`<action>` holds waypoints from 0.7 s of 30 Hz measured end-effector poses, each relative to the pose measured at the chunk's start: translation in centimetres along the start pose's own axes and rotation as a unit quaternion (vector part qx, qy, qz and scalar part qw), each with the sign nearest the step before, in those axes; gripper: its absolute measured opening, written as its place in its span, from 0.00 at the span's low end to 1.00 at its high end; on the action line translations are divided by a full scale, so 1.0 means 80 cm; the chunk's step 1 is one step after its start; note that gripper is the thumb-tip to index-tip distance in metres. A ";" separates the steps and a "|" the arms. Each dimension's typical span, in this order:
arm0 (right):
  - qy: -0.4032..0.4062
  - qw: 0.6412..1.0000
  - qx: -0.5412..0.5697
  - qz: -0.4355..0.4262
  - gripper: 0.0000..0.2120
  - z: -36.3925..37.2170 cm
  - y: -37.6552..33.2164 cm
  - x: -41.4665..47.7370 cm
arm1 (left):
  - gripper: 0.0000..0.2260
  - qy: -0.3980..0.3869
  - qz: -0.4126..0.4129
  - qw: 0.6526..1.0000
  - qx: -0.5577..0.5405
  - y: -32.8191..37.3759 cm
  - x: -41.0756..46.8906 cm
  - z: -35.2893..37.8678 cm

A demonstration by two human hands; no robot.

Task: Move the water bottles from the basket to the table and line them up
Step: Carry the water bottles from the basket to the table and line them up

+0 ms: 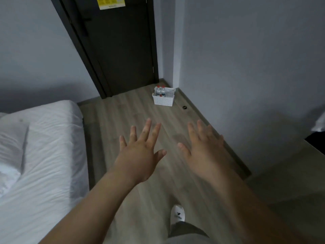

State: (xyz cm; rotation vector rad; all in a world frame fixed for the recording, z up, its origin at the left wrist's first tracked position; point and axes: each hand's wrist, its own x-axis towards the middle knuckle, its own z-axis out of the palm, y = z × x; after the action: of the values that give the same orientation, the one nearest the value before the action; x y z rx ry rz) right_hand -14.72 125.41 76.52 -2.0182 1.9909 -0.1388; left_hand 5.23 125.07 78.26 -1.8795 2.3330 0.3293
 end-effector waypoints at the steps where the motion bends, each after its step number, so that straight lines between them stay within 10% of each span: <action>1: -0.005 1.000 0.001 -0.004 0.35 -0.008 -0.004 0.028 | 0.36 -0.004 0.000 1.000 -0.005 -0.008 0.024 -0.012; 21: -0.004 0.998 -0.046 0.036 0.36 -0.031 -0.151 0.553 | 0.34 -0.025 0.041 0.999 -0.019 -0.276 0.504 -0.140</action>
State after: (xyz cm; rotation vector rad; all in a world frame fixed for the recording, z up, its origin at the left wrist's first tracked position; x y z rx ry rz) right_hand -2.33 81.17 75.95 -1.9948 2.0975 -0.0228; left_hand 18.43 79.60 77.67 -1.7724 2.3914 0.4277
